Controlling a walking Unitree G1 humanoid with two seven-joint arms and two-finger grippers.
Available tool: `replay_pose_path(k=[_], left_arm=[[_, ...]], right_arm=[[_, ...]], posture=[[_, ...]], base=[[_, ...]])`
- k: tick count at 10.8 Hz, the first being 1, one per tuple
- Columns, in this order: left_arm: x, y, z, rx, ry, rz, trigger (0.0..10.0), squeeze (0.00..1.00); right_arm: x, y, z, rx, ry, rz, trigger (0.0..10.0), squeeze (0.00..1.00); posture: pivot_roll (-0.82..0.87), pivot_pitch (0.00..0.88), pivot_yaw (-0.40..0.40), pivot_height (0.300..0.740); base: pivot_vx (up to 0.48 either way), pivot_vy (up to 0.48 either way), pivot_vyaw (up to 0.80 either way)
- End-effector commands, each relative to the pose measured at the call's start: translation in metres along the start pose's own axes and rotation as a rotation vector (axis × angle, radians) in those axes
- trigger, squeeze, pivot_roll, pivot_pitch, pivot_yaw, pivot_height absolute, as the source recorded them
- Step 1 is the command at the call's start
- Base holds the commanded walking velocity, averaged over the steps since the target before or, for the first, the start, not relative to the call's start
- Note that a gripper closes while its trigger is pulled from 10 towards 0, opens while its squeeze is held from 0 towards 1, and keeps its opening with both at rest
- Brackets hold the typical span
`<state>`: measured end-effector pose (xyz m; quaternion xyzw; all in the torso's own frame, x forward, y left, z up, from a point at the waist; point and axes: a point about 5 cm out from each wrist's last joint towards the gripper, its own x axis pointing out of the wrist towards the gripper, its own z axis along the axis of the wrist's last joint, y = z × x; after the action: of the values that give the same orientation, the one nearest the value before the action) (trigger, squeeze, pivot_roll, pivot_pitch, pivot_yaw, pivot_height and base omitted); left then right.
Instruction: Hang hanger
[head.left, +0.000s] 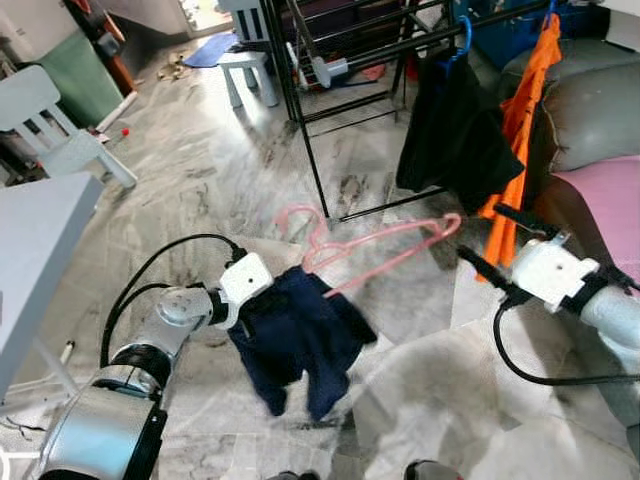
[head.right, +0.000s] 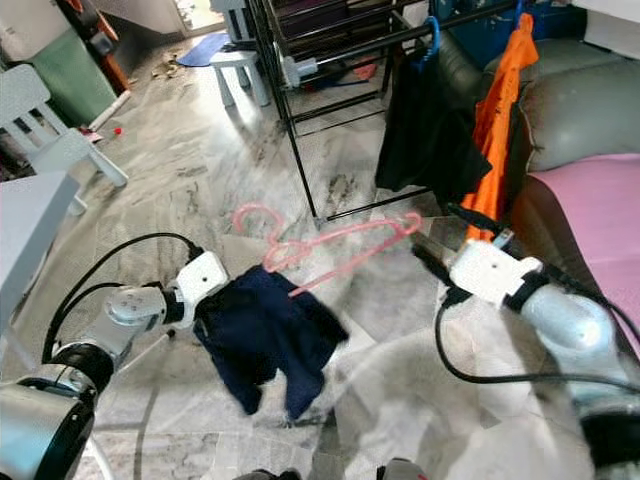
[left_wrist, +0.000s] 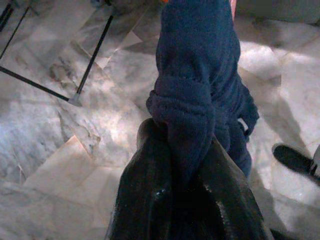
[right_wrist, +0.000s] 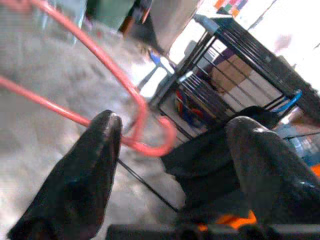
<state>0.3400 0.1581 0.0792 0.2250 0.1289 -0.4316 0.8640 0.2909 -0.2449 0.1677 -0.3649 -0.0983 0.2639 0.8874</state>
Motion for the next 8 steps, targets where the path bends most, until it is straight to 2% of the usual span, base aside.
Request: replay_pose_path(k=[1,2,3,4,5,8], left_arm=[[-0.005,0.009,0.003,-0.036,-0.033,0.057,0.0,0.00],[-0.004,0.012,0.008,-0.074,-0.070,0.076,0.0,0.00],[-0.003,0.011,0.011,-0.074,-0.089,0.055,0.0,0.00],[-0.002,0.010,0.013,-0.066,-0.102,0.049,0.0,0.00],[-0.001,0.010,0.017,-0.071,-0.131,0.036,0.0,0.00],[0.008,-0.003,0.044,0.008,-0.277,-0.130,0.0,0.00]], right_arm=[[0.001,0.010,0.004,0.103,-0.026,0.012,10.0,1.00],[-0.001,0.026,-0.002,0.213,-0.017,0.006,10.0,1.00],[-0.001,0.043,-0.005,0.296,-0.010,0.008,10.0,1.00],[0.000,0.050,-0.006,0.366,-0.013,-0.007,10.0,1.00],[0.002,0.056,-0.009,0.401,0.023,-0.008,10.0,1.00],[0.013,0.079,-0.031,0.431,0.187,0.029,10.0,1.00]], posture=[[-0.16,0.124,0.199,0.740],[-0.16,0.124,0.202,0.740],[-0.16,0.126,0.204,0.740],[-0.16,0.126,0.205,0.740],[-0.15,0.127,0.207,0.740],[-0.13,0.133,0.201,0.740]], base=[[0.000,0.000,0.00],[0.000,0.000,0.00],[0.000,0.000,0.00],[0.000,0.000,0.00],[0.000,0.000,0.00],[0.000,0.000,0.00]])
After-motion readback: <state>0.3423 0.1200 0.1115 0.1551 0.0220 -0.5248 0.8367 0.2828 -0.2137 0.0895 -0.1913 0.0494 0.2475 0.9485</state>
